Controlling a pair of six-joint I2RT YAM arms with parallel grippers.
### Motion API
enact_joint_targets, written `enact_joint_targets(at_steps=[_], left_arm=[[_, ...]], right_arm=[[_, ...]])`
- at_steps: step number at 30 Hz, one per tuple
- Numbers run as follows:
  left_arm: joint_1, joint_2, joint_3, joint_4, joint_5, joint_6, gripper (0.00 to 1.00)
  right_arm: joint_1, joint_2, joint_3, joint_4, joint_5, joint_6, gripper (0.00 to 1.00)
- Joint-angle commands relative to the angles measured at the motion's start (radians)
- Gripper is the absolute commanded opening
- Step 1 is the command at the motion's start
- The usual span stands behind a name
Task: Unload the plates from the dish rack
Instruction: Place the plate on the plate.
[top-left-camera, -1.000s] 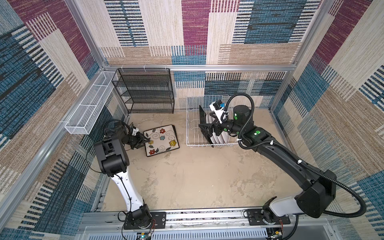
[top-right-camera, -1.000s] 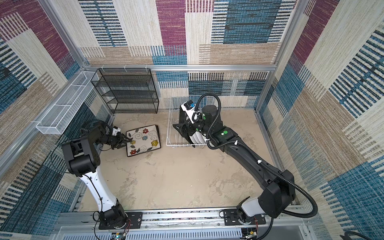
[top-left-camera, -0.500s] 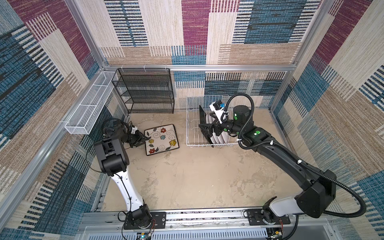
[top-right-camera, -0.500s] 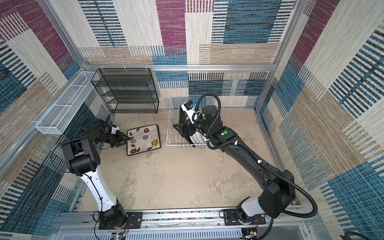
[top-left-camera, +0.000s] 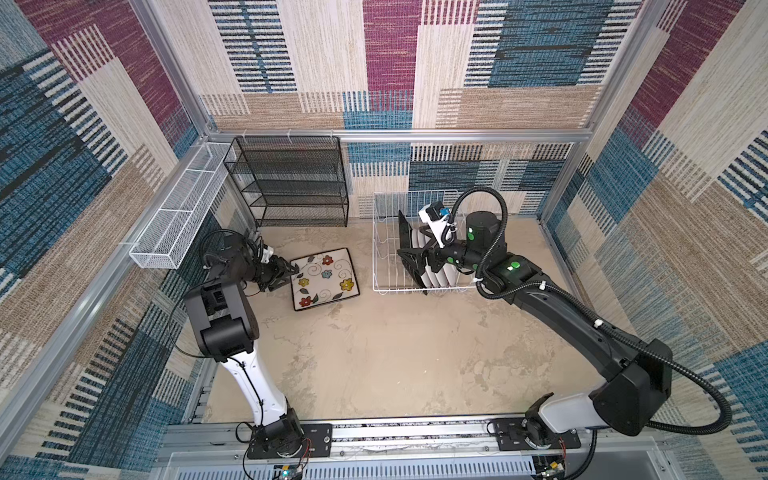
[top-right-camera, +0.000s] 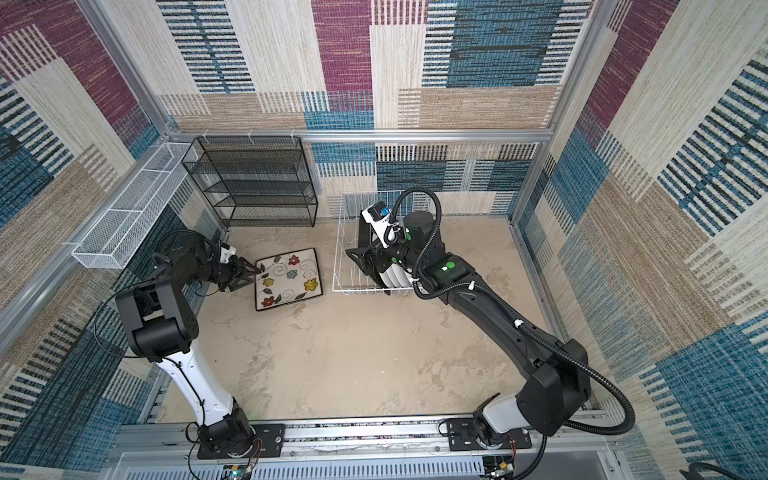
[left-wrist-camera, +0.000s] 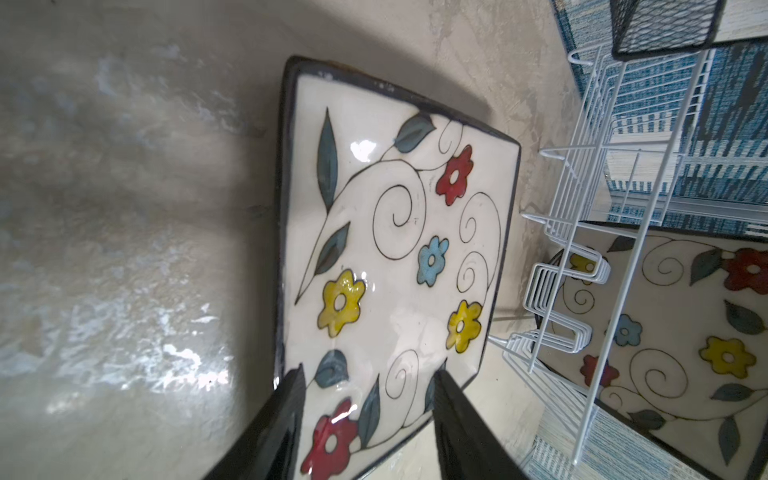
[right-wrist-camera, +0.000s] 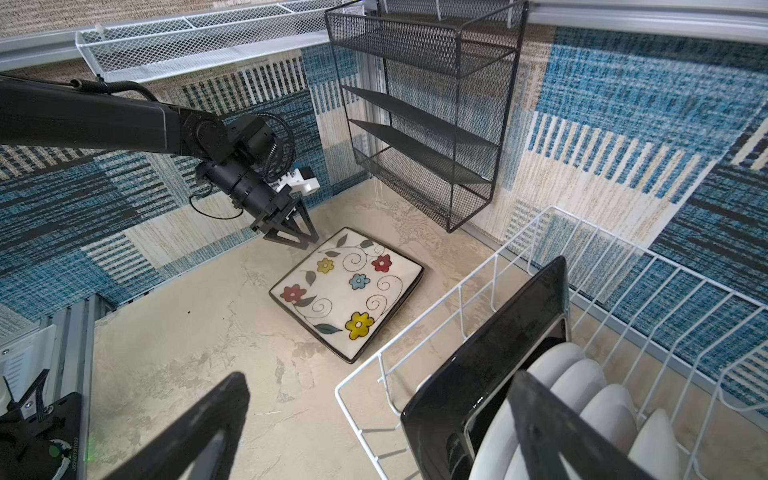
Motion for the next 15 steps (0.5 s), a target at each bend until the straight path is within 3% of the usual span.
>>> enact_joint_targets(at_steps=[1, 15], left_arm=[[-0.01, -0.021, -0.019, -0.005, -0.016, -0.017, 0.53], [-0.128, -0.127, -0.041, -0.025, -0.07, -0.033, 0.6]], right_arm=[[0.001, 0.0, -0.002, 0.033, 0.007, 0.009, 1.0], [0.002, -0.017, -0.023, 0.057, 0.049, -0.001, 1.0]])
